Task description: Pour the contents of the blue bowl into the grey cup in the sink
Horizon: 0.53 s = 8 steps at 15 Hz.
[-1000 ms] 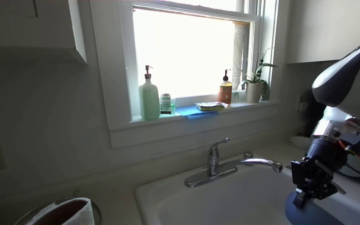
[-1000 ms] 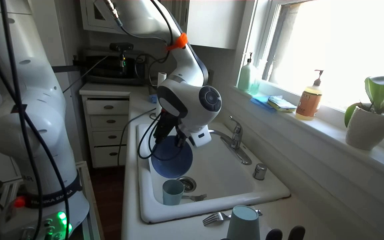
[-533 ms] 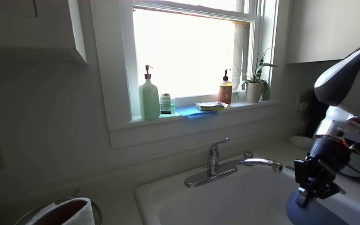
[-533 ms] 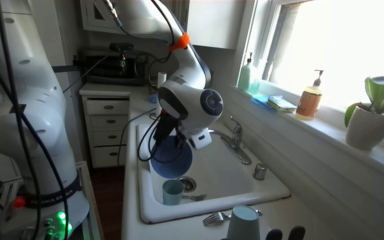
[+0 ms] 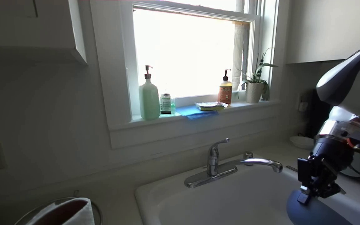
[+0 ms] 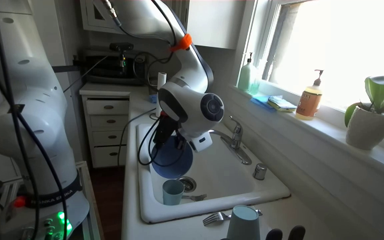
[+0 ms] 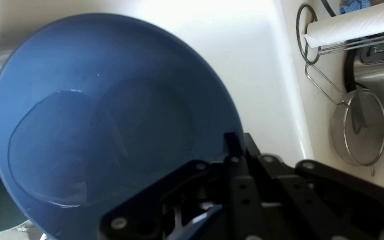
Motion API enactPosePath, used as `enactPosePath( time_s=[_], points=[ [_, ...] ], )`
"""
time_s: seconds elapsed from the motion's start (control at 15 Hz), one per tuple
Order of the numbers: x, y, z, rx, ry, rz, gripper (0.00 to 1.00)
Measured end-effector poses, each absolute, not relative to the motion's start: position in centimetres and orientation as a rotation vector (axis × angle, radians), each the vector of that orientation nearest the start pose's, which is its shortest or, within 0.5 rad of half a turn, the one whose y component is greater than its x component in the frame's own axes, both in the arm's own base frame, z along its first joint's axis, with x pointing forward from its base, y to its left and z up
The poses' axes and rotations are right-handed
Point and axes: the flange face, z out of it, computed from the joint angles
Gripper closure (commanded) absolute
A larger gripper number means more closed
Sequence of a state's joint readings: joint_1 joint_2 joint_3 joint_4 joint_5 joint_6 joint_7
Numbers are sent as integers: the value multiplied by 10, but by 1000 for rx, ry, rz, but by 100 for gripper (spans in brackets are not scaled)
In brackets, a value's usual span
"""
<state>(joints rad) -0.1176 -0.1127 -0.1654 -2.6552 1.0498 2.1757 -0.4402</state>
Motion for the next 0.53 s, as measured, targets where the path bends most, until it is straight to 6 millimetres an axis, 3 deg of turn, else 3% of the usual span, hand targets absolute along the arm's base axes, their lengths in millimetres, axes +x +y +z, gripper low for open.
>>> enactPosePath(
  time_s=[0.53],
  points=[
    [377,-85,262,-2164,701,79,99]
  ],
)
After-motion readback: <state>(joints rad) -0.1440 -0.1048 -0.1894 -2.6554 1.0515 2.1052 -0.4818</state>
